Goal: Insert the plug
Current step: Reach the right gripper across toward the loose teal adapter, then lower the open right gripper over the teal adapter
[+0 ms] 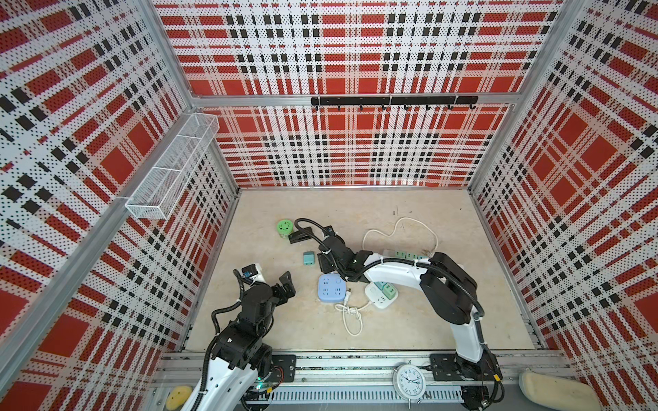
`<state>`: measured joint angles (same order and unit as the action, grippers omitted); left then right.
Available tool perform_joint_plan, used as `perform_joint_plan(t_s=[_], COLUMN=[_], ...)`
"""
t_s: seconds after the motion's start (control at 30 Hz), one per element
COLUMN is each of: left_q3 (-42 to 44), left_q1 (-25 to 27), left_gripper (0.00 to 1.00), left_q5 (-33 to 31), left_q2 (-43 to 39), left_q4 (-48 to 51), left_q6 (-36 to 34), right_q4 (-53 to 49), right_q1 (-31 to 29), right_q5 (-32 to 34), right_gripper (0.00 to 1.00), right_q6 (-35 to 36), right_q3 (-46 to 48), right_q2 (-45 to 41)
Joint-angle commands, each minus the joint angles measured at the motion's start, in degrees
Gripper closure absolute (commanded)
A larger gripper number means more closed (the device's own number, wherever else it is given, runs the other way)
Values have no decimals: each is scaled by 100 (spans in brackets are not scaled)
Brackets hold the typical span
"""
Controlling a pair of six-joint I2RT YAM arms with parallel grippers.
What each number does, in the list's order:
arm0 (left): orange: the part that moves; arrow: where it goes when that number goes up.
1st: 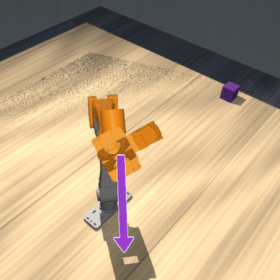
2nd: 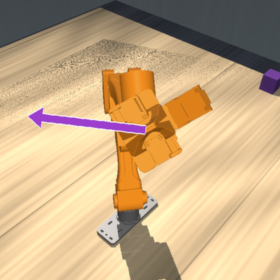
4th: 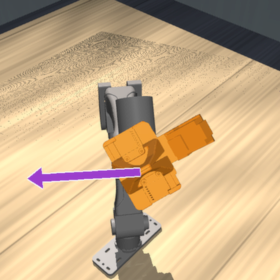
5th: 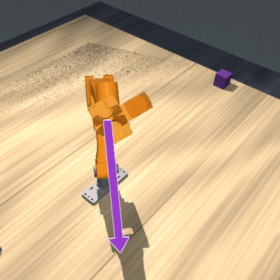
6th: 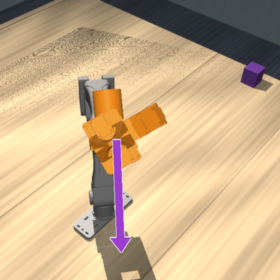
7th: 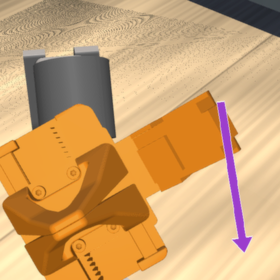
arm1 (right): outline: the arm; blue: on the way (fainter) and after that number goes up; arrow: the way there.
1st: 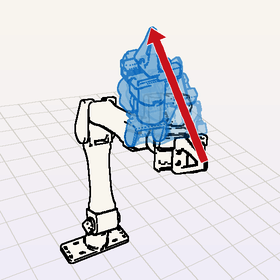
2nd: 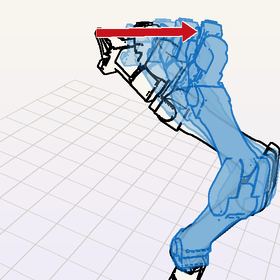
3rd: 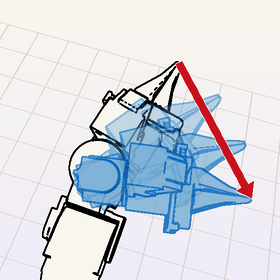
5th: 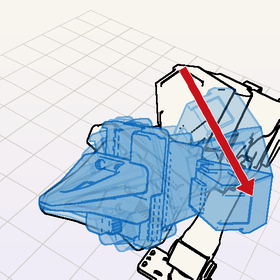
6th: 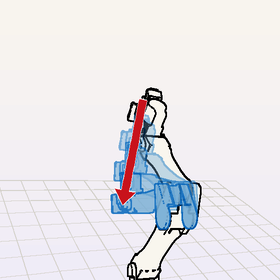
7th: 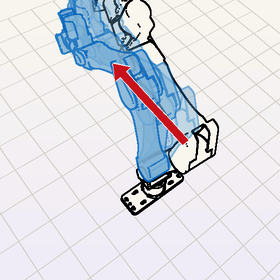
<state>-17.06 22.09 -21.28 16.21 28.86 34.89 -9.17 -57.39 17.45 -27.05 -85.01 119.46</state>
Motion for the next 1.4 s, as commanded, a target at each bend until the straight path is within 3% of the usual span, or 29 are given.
perform_joint_plan(t_s=[0.0,0.23,0.37,0.7,0.93,1.13,1.37], left_q3=[-36,88,115,115,124,125,133], left_q1=[-47,-64,-64,-73,-70,-73,-72], left_gripper=[1,1,1,1,1,1,1], left_q5=[-507,-487,-466,-360,-311,-281,-245], left_q2=[-302,-961,-1140,-1135,-1137,-1137,-1137], left_q4=[302,434,489,498,471,454,454], left_q6=[247,252,256,255,255,247,246], right_q4=[-118,-301,-697,-1589,-1668,-1463,-690], right_q1=[-124,-152,-116,101,201,183,-53], right_q5=[-45,209,217,147,388,377,40], right_gripper=[39,41,59,60,60,61,54], right_q6=[-93,44,112,308,240,-101,-473], right_q3=[-559,-1589,-2469,-4015,-3756,-2996,-1856], right_q2=[327,1186,1774,2832,2711,2269,1582])
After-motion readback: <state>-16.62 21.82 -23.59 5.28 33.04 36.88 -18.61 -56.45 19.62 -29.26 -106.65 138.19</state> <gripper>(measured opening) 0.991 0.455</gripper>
